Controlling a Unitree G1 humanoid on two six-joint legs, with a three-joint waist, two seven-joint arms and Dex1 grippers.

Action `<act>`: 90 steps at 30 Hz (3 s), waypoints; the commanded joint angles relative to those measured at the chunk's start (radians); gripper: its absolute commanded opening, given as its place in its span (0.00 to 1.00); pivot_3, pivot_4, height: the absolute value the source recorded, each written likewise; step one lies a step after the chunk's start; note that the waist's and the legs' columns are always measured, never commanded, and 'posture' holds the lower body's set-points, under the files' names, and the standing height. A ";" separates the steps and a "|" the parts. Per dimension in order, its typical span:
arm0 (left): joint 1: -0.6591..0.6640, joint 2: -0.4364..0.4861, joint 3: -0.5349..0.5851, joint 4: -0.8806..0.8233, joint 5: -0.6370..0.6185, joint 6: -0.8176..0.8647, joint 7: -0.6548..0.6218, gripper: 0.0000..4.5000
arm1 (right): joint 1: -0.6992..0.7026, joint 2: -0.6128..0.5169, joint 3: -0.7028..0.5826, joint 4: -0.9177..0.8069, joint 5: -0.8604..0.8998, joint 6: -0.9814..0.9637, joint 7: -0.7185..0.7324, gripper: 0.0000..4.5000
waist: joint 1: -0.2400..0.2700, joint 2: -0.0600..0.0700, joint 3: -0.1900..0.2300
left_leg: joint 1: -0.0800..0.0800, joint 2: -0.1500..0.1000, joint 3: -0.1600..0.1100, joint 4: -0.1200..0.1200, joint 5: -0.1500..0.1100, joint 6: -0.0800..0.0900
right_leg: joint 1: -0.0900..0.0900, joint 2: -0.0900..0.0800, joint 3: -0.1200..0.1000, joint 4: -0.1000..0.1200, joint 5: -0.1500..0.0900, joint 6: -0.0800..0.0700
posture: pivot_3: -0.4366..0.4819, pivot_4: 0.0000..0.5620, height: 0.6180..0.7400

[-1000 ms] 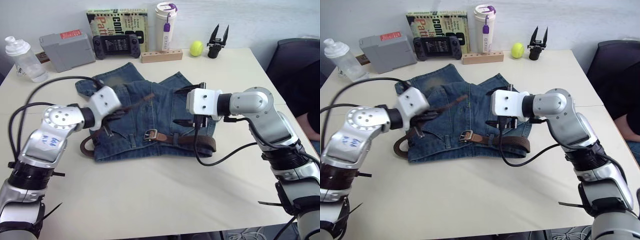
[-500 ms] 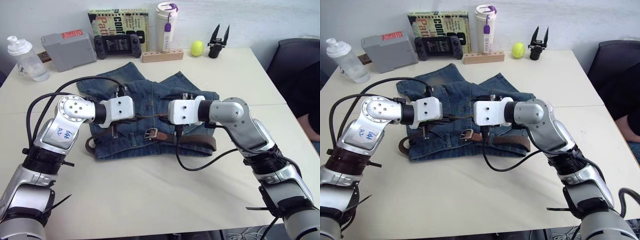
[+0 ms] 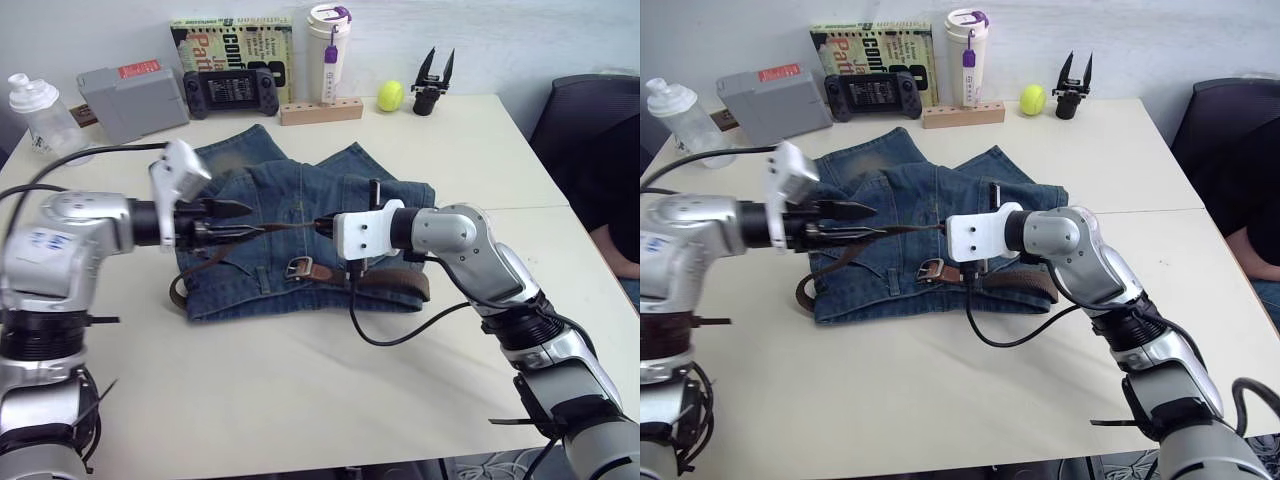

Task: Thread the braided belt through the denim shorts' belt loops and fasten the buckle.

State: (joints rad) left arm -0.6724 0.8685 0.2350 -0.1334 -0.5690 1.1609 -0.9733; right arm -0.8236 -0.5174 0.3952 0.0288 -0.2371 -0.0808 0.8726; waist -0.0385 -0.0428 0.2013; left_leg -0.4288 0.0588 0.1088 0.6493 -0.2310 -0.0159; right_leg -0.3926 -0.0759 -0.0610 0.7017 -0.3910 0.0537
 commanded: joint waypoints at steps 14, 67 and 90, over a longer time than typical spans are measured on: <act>0.631 0.021 0.174 -0.073 -1.403 -0.018 0.827 0.98 | -0.062 0.070 0.015 0.193 -0.176 -0.617 -0.315 0.00 | 0.004 0.007 0.003 | 0.008 -0.002 -0.007 0.000 -0.002 -0.001 | 0.010 -0.004 -0.002 -0.001 0.000 -0.001 | 0.48 0.27 0.61; 0.408 -0.589 0.258 -0.088 -1.403 -0.093 1.566 0.01 | 0.116 0.006 -0.034 0.039 -0.245 -0.598 -0.354 0.00 | 0.036 0.000 0.003 | 0.006 -0.003 -0.014 0.010 -0.004 0.001 | 0.020 -0.001 -0.010 -0.007 0.000 0.000 | 0.48 0.27 0.61; 0.535 -0.393 0.469 0.010 -1.403 0.010 1.483 0.00 | 0.078 -0.276 -0.191 -0.410 0.809 0.649 0.229 0.99 | 0.034 0.001 0.004 | 0.006 -0.003 -0.016 -0.001 -0.004 0.001 | 0.018 -0.003 -0.011 -0.012 0.001 0.000 | 0.48 0.27 0.61</act>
State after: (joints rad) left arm -0.1520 0.4789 0.7040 -0.1000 -1.9622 1.1778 0.5236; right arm -0.7183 -0.7816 0.2462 -0.3332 0.4990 0.4748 1.0845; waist -0.0042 -0.0423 0.2052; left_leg -0.4224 0.0562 0.0926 0.6479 -0.2352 -0.0147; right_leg -0.3745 -0.0788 -0.0721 0.6896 -0.3905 0.0533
